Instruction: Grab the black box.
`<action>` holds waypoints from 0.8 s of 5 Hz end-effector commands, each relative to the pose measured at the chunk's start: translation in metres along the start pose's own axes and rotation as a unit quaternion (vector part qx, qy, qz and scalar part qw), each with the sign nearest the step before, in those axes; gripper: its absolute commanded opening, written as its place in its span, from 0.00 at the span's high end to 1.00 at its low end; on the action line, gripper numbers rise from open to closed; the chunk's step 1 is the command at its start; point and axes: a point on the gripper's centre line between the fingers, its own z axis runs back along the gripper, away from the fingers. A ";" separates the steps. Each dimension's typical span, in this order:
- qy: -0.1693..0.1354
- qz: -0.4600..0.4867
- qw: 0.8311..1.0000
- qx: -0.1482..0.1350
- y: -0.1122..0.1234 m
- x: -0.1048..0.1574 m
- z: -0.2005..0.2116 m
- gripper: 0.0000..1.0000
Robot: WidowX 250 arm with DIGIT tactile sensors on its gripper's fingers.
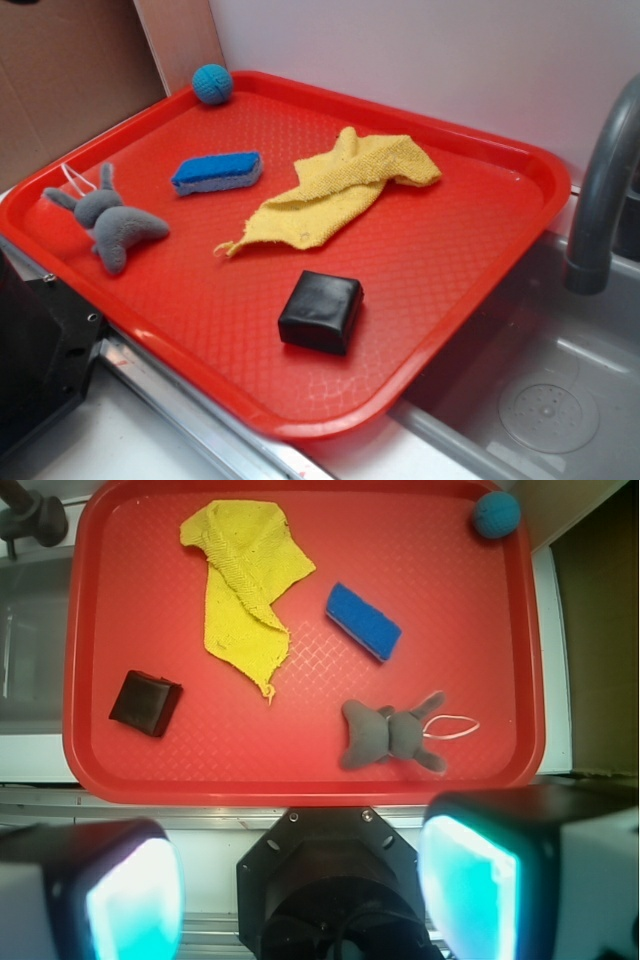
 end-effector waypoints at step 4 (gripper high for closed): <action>-0.031 0.212 0.976 -0.021 -0.035 0.007 -0.027 0.00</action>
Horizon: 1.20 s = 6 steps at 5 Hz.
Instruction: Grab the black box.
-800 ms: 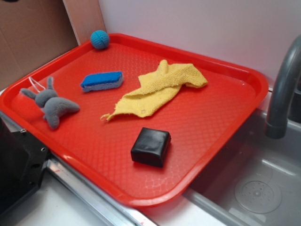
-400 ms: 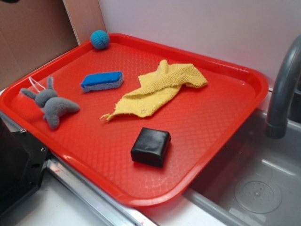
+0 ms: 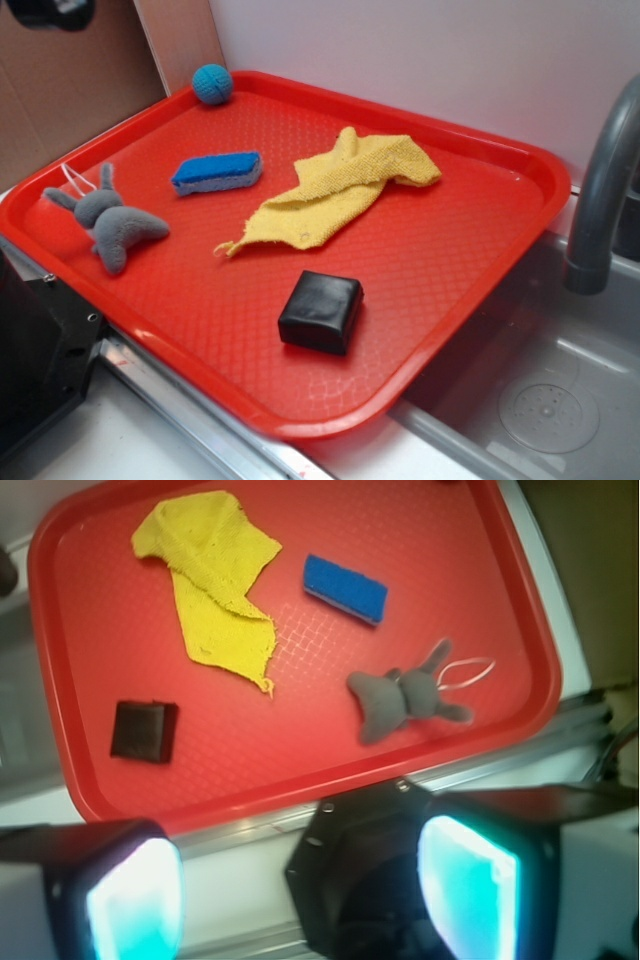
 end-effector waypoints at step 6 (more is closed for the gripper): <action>-0.005 0.056 0.998 -0.027 -0.117 0.026 -0.153 0.00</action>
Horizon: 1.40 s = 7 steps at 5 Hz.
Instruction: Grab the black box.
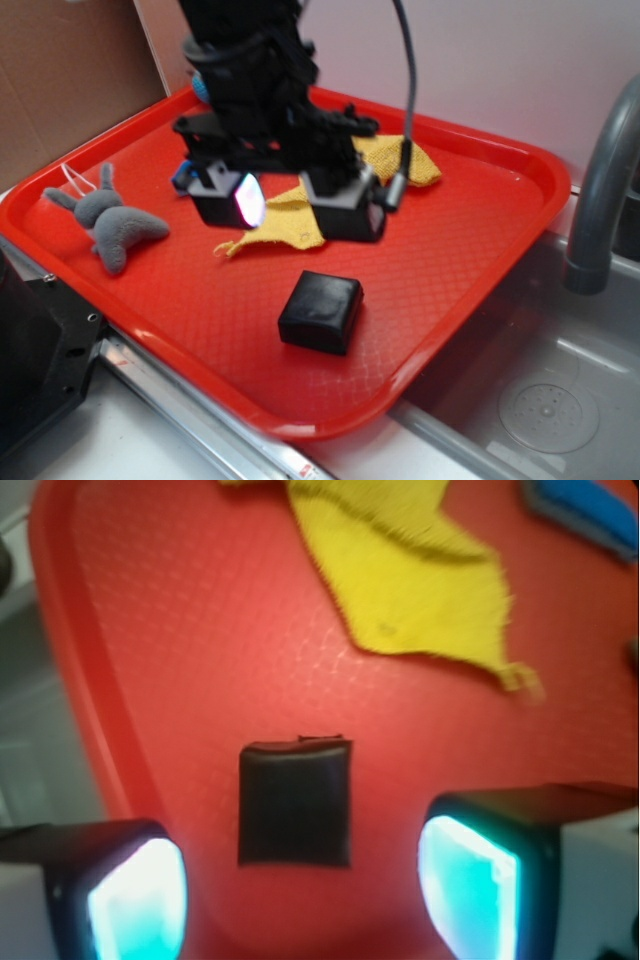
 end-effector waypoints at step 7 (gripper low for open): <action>0.063 -0.072 0.995 0.006 -0.004 0.012 -0.058 0.00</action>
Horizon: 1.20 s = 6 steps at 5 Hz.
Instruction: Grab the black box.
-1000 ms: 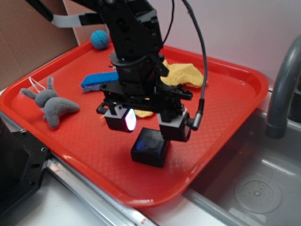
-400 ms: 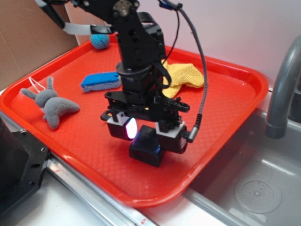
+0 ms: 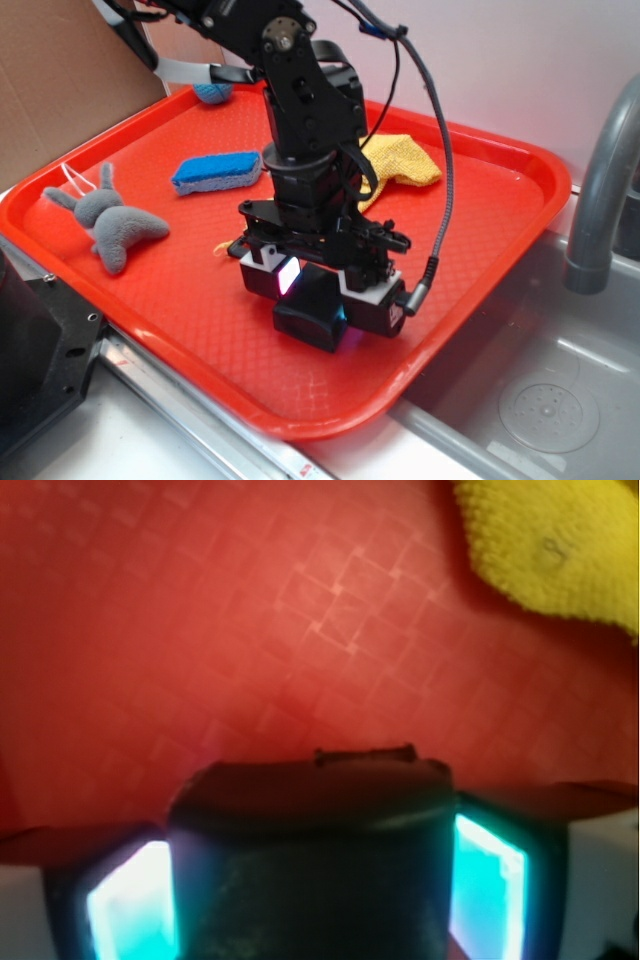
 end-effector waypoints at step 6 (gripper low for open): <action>-0.098 -0.044 0.994 -0.027 0.071 0.006 0.201 1.00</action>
